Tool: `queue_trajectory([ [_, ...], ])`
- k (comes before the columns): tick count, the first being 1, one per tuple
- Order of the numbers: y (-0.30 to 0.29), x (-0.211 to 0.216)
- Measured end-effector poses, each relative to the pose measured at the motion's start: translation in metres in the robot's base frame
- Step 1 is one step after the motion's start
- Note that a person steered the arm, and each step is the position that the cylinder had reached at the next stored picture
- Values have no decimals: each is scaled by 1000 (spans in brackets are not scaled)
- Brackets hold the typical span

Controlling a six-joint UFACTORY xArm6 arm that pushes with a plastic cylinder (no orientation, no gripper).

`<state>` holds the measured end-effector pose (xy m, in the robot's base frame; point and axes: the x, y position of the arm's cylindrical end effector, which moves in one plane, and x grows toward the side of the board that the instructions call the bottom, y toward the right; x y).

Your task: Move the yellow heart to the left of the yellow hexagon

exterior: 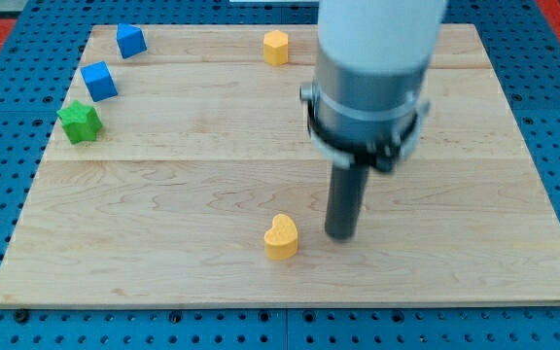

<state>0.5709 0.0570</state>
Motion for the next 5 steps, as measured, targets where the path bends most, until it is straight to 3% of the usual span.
queue_trajectory([
  [1,-58,7],
  [3,-109,-113],
  [5,-142,-105],
])
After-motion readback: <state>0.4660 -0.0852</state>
